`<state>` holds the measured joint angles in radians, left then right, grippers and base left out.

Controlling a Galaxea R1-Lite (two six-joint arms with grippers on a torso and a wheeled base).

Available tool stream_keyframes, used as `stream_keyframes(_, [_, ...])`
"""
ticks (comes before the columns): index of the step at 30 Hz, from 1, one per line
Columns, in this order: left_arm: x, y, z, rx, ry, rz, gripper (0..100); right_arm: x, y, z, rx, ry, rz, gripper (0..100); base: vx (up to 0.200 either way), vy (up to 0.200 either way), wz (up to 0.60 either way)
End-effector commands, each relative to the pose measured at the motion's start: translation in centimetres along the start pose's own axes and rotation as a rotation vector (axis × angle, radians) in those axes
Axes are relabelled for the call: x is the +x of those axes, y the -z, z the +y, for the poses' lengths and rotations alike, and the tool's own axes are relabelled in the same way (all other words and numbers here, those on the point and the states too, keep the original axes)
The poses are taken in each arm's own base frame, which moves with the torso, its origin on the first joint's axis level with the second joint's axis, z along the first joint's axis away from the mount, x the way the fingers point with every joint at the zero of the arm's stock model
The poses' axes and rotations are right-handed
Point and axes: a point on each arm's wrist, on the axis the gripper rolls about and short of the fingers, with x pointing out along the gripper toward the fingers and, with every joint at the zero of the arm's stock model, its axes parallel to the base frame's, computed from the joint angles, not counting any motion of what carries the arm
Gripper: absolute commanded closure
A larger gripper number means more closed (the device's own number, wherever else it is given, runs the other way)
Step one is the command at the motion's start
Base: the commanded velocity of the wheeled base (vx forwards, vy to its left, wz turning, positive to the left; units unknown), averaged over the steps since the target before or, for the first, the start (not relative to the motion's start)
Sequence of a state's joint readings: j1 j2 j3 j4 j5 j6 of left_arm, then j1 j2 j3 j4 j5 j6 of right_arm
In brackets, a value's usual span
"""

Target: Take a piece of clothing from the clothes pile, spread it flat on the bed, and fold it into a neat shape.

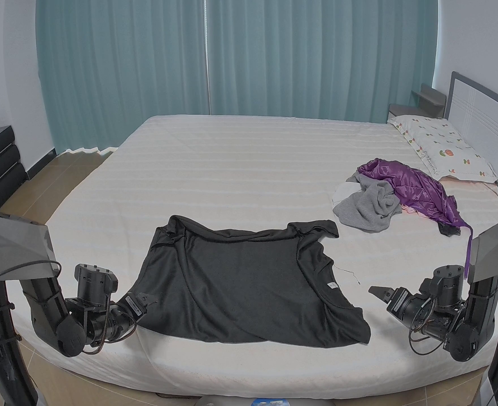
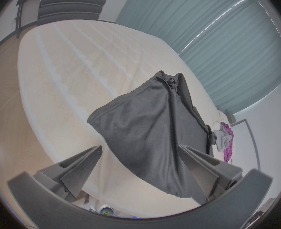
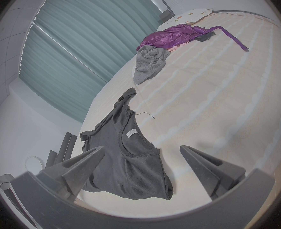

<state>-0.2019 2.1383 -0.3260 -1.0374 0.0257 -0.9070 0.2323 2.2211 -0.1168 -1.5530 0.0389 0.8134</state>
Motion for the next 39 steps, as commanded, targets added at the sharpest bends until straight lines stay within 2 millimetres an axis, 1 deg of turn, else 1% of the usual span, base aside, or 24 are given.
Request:
stream_keyframes(1, [0.4,0.2,1.0,0.044,-0.053,0.006,0,0.1,0.0,0.0,-0.001,-0.006,-0.003,0,0.0,0.0,0.0])
stream_keyframes(10, [2.8,0.4,2.4,0.084,-0.178,-0.041,0,0.4,0.3,-0.4,-0.002,0.011,0.01,0,0.0,0.0,0.0])
stream_keyframes(12, [3.4,-0.1,2.6,0.082,-0.197,-0.071,0,0.4,0.3,-0.3,-0.002,0.008,0.01,0,0.0,0.0,0.0])
stream_keyframes(17, [4.2,-1.2,2.4,0.06,-0.181,-0.109,0,0.5,0.4,-0.3,-0.004,0.007,0.014,0,0.0,0.0,0.0])
stream_keyframes(18, [4.3,-1.3,2.4,0.055,-0.182,-0.114,100,0.5,0.5,-0.3,-0.005,0.011,0.017,0,0.0,0.0,0.0])
stream_keyframes(21, [4.0,-1.3,2.6,0.053,-0.187,-0.112,100,0.6,0.7,-0.3,-0.014,0.013,0.026,0,0.0,0.0,0.0])
stream_keyframes(24, [3.3,-1.6,2.4,0.053,-0.178,-0.125,100,0.9,1.1,0.0,-0.026,-0.002,0.04,0,0.0,0.0,0.0])
stream_keyframes(26, [2.3,-1.9,2.1,0.05,-0.167,-0.139,100,1.4,1.6,0.4,-0.042,-0.015,0.052,0,0.0,0.0,0.0])
stream_keyframes(28, [1.4,-2.1,1.8,0.063,-0.155,-0.151,100,2.4,1.9,0.9,-0.058,-0.037,0.048,0,0.0,0.0,0.0])
stream_keyframes(29, [1.4,-2.1,1.8,0.063,-0.155,-0.151,100,2.4,1.9,0.9,-0.058,-0.037,0.048,0,0.0,0.0,0.0])
stream_keyframes(30, [0.6,-2.3,1.7,0.087,-0.149,-0.158,100,3.5,2.2,1.1,-0.074,-0.051,0.05,0,0.0,0.0,0.0])
stream_keyframes(31, [0.5,-2.3,1.7,0.09,-0.148,-0.159,100,3.5,2.2,1.1,-0.076,-0.05,0.051,0,0.0,0.0,0.0])
stream_keyframes(34, [-0.4,-2.6,1.9,0.111,-0.153,-0.171,100,6.0,2.6,0.6,-0.151,-0.047,0.052,0,0.0,0.0,0.0])
stream_keyframes(39, [-0.4,-2.7,2.1,0.127,-0.163,-0.17,100,7.9,2.5,0.6,-0.225,-0.036,0.061,0,0.0,0.0,0.0])
